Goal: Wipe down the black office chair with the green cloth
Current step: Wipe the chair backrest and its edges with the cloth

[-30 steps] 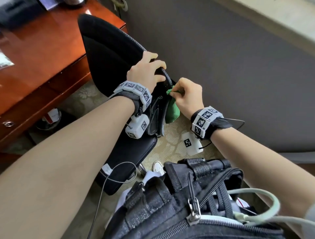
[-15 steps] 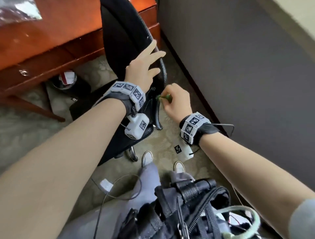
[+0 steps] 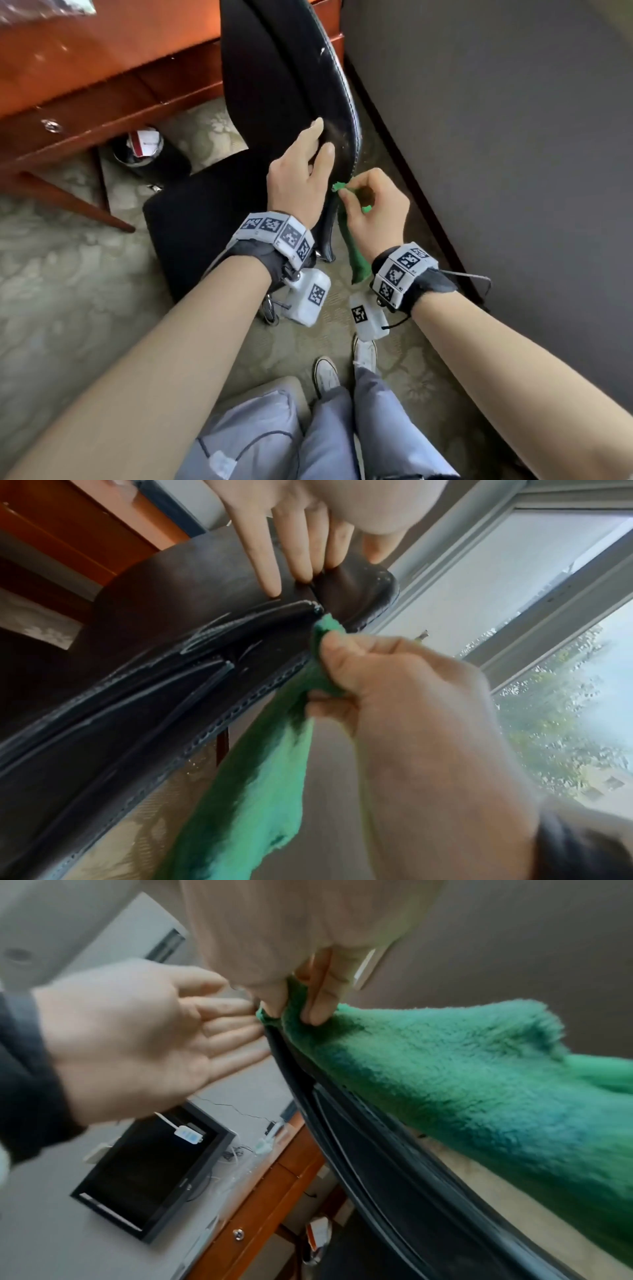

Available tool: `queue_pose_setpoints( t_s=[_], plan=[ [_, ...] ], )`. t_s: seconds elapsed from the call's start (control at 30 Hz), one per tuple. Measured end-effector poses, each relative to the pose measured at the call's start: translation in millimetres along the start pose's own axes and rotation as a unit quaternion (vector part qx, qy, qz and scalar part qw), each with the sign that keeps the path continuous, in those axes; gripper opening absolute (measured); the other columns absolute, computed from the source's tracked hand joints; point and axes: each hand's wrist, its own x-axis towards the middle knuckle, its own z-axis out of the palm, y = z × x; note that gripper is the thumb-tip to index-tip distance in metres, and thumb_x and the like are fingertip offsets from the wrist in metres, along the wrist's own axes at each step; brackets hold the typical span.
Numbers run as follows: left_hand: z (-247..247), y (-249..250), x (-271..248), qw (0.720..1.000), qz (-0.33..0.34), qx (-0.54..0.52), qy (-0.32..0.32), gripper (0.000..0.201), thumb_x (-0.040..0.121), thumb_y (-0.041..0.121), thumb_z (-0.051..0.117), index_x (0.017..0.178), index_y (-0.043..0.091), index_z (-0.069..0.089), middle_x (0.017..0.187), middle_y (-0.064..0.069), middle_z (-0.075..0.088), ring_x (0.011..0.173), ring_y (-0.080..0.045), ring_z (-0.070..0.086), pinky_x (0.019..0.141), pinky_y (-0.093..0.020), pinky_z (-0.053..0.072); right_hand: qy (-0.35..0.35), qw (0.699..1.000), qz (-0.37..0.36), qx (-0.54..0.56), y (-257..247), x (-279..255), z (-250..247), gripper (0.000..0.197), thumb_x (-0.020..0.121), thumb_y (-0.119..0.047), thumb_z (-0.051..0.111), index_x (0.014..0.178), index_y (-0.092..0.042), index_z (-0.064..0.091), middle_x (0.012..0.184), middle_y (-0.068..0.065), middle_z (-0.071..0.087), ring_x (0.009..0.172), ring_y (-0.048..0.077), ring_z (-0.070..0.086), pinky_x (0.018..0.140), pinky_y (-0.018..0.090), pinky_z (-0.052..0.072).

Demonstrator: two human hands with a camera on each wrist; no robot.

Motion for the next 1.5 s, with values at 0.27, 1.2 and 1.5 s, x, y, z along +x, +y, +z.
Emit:
queue_pose_setpoints(
  t_s=[0.27, 1.2, 1.5],
  plan=[
    [3, -12, 2, 0.999, 0.033, -0.007, 0.008, 0.046, 0.098, 0.035, 0.046, 0.140, 0.018, 0.053, 0.137, -0.001, 0.061, 0.126, -0.011, 0.057, 0.104, -0.032, 0.049, 0.055, 0.998, 0.008, 0.017, 0, -2, 2, 0.012, 0.085, -0.014, 0.068, 0.076, -0.012, 0.059, 0.074, -0.005, 0.062, 0.066, 0.009, 0.056, 0.063, 0.023, 0.047],
    [64, -79, -19, 0.980, 0.156, 0.038, 0.115, 0.076, 0.082, 0.030, 0.053, 0.154, 0.036, 0.029, 0.163, 0.010, 0.021, 0.140, 0.003, 0.027, 0.113, -0.032, 0.030, -0.002, 0.990, -0.122, 0.067, 101, 0, 53, 0.017, 0.082, -0.011, 0.071, 0.074, -0.012, 0.056, 0.071, -0.003, 0.059, 0.063, 0.012, 0.055, 0.060, 0.022, 0.045],
    [94, -133, -10, 0.939, 0.250, 0.056, 0.232, 0.074, 0.087, 0.037, 0.062, 0.154, 0.026, 0.032, 0.158, 0.008, 0.034, 0.144, -0.005, 0.032, 0.117, -0.034, 0.033, -0.002, 0.970, -0.214, 0.112, 164, -3, 82, 0.018, 0.080, -0.012, 0.074, 0.072, -0.012, 0.057, 0.068, -0.008, 0.058, 0.059, 0.004, 0.048, 0.059, 0.015, 0.039]
  ],
)
